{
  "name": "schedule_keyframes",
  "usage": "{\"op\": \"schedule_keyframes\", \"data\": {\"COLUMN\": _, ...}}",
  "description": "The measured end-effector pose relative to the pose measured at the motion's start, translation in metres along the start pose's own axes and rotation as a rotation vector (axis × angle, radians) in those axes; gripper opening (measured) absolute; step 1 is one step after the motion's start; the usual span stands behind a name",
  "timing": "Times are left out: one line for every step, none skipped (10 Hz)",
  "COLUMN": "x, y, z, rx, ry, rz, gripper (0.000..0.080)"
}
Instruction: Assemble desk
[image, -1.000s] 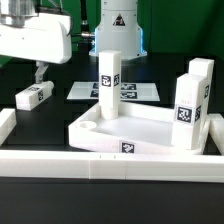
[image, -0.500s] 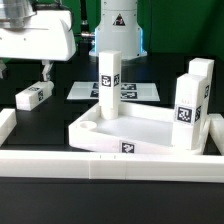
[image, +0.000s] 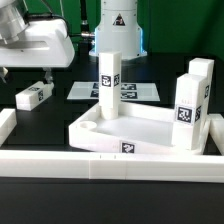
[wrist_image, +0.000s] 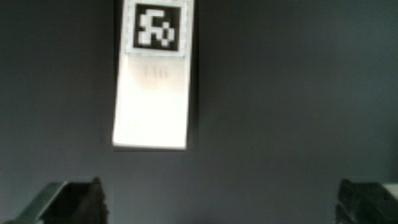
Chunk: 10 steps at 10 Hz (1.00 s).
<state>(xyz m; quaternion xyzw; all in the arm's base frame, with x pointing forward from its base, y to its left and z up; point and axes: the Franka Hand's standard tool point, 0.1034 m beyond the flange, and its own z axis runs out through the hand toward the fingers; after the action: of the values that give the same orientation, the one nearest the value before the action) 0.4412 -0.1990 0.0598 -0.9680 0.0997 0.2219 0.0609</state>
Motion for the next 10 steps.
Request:
{"op": "schedule_keyframes", "data": {"x": 0.000, "y": 0.006, "z": 0.005, "rx": 0.007, "ry": -0.057, "rz": 0.007, "gripper": 0.0649}}
{"op": "schedule_keyframes", "data": {"x": -0.006, "y": 0.009, "z": 0.012, "rx": 0.010, "ry": -0.157, "rz": 0.004, "gripper": 0.0649}}
{"op": "schedule_keyframes", "data": {"x": -0.003, "y": 0.013, "z": 0.016, "rx": 0.014, "ry": -0.194, "rz": 0.003, "gripper": 0.0649}}
{"op": "schedule_keyframes", "data": {"x": -0.010, "y": 0.012, "z": 0.017, "rx": 0.021, "ry": -0.263, "rz": 0.009, "gripper": 0.0649}}
{"op": "schedule_keyframes", "data": {"x": -0.009, "y": 0.011, "z": 0.019, "rx": 0.024, "ry": -0.306, "rz": 0.010, "gripper": 0.0649}}
{"op": "schedule_keyframes", "data": {"x": -0.013, "y": 0.011, "z": 0.021, "rx": 0.035, "ry": -0.384, "rz": 0.014, "gripper": 0.0649}}
{"op": "schedule_keyframes", "data": {"x": -0.013, "y": 0.015, "z": 0.023, "rx": 0.032, "ry": -0.456, "rz": 0.019, "gripper": 0.0649}}
{"op": "schedule_keyframes", "data": {"x": -0.010, "y": 0.018, "z": 0.028, "rx": 0.030, "ry": -0.499, "rz": 0.025, "gripper": 0.0649}}
{"op": "schedule_keyframes", "data": {"x": -0.008, "y": 0.022, "z": 0.035, "rx": 0.017, "ry": -0.532, "rz": 0.027, "gripper": 0.0649}}
{"op": "schedule_keyframes", "data": {"x": -0.013, "y": 0.026, "z": 0.038, "rx": 0.004, "ry": -0.607, "rz": 0.040, "gripper": 0.0649}}
